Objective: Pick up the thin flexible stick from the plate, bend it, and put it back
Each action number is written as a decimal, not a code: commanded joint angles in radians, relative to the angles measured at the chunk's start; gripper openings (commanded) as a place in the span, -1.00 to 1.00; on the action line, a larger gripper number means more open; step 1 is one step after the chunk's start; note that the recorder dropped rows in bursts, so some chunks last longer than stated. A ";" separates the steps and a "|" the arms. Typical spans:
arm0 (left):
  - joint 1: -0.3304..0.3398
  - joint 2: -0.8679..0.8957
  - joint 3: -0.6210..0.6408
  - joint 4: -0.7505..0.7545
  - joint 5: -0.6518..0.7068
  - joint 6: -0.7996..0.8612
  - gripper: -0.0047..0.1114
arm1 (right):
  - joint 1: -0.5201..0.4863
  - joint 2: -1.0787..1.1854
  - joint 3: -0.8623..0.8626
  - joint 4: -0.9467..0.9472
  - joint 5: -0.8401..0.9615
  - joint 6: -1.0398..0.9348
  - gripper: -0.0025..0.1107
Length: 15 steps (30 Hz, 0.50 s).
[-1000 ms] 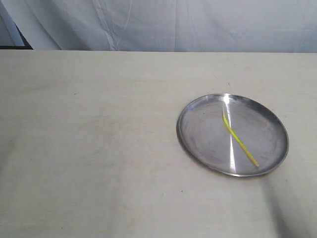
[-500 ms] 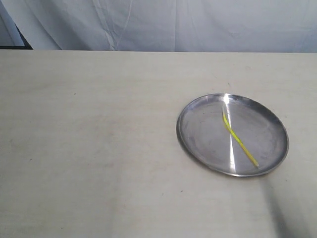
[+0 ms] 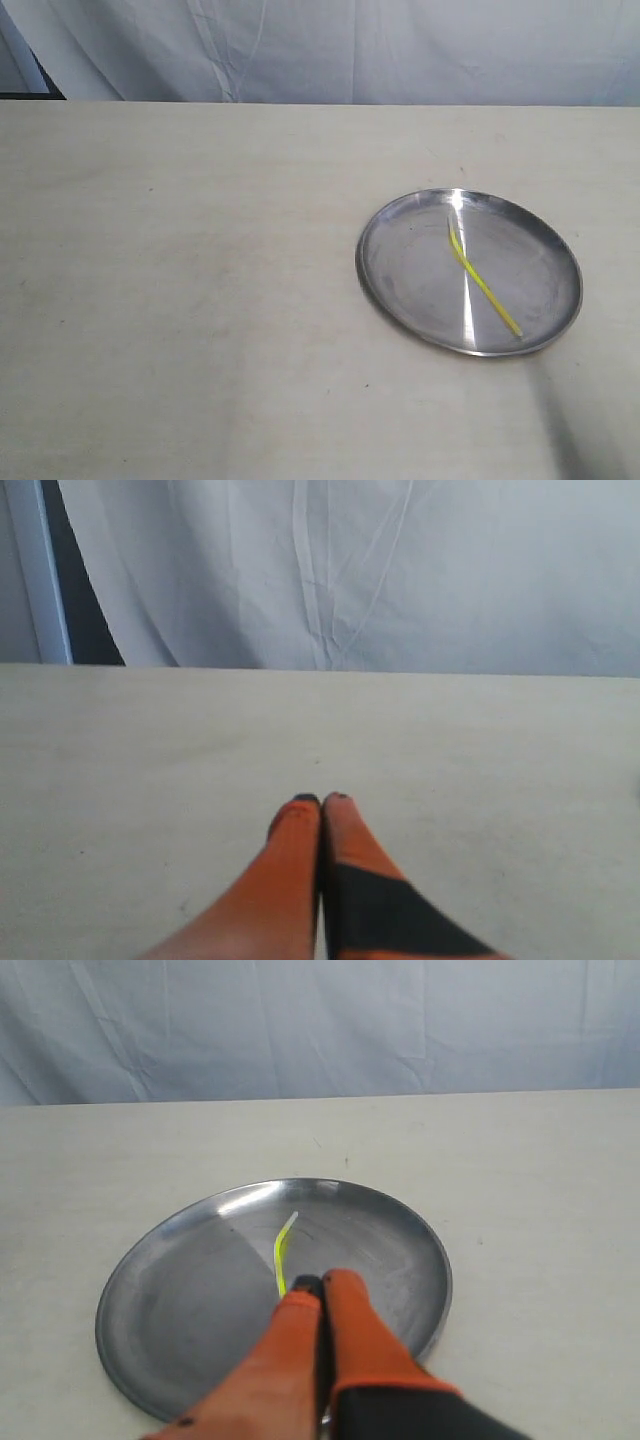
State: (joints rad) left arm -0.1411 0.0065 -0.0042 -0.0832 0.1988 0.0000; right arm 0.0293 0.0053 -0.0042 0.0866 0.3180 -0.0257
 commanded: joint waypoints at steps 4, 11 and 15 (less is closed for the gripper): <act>0.004 -0.007 0.004 0.056 -0.035 0.000 -0.92 | -0.006 -0.005 0.004 -0.007 -0.012 -0.001 -0.96; 0.004 -0.007 0.004 0.060 -0.035 0.000 -0.92 | -0.006 -0.005 0.004 -0.007 -0.012 -0.001 -0.96; 0.004 -0.007 0.004 0.070 -0.035 0.000 -0.92 | -0.006 -0.005 0.004 -0.007 -0.012 -0.001 -0.96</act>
State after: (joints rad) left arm -0.1411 0.0065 -0.0028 -0.0205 0.1778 0.0000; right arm 0.0293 0.0053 -0.0042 0.0866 0.3180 -0.0257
